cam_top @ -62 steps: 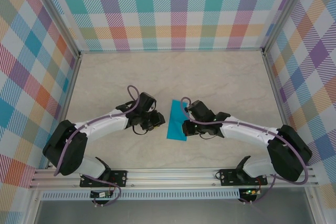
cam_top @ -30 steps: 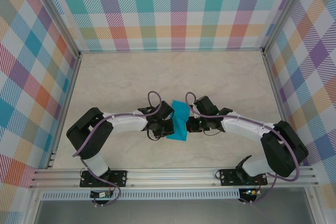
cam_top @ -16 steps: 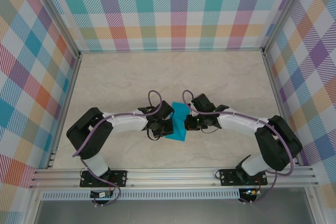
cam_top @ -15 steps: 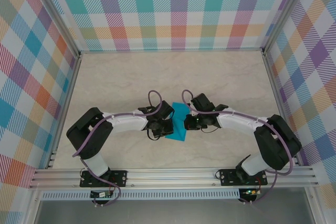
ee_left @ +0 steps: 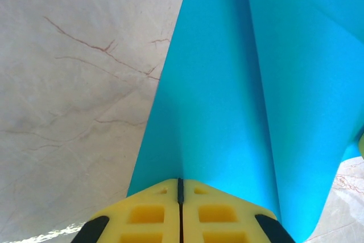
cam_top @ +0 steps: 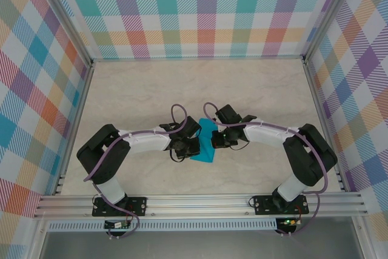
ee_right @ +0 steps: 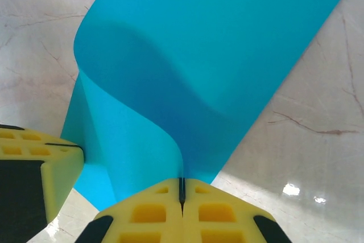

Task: Fold a paper plane with a square sheet of paper (pick it up from the middle)
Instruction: Fold the triangle a second time at the center of the table.

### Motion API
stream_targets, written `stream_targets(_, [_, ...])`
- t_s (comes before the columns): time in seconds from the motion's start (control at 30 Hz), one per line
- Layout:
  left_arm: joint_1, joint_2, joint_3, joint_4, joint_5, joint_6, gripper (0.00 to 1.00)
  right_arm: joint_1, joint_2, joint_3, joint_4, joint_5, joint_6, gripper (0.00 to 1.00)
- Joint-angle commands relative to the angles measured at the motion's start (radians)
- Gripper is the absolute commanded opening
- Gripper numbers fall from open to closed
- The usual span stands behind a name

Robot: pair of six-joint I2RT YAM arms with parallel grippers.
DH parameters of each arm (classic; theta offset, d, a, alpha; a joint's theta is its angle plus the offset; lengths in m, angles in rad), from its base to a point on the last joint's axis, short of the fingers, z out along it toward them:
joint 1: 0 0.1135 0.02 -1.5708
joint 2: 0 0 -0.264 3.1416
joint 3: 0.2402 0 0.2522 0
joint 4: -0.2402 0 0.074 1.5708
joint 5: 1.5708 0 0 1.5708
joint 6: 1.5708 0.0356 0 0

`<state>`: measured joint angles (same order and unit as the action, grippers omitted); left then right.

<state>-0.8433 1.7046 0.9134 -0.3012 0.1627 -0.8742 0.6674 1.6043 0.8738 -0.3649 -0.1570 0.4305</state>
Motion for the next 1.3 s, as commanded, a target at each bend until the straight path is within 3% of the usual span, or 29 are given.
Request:
stream_targets(0.0, [-0.009, 0.009, -0.002, -0.071, -0.036, 0.009, 0.06, -0.005, 0.029, 0.039, -0.029, 0.011, -0.028, 0.03])
stream_targets(1.27, [-0.008, 0.009, -0.002, -0.07, -0.025, 0.015, 0.06, -0.005, 0.088, 0.058, -0.048, 0.01, -0.011, 0.05])
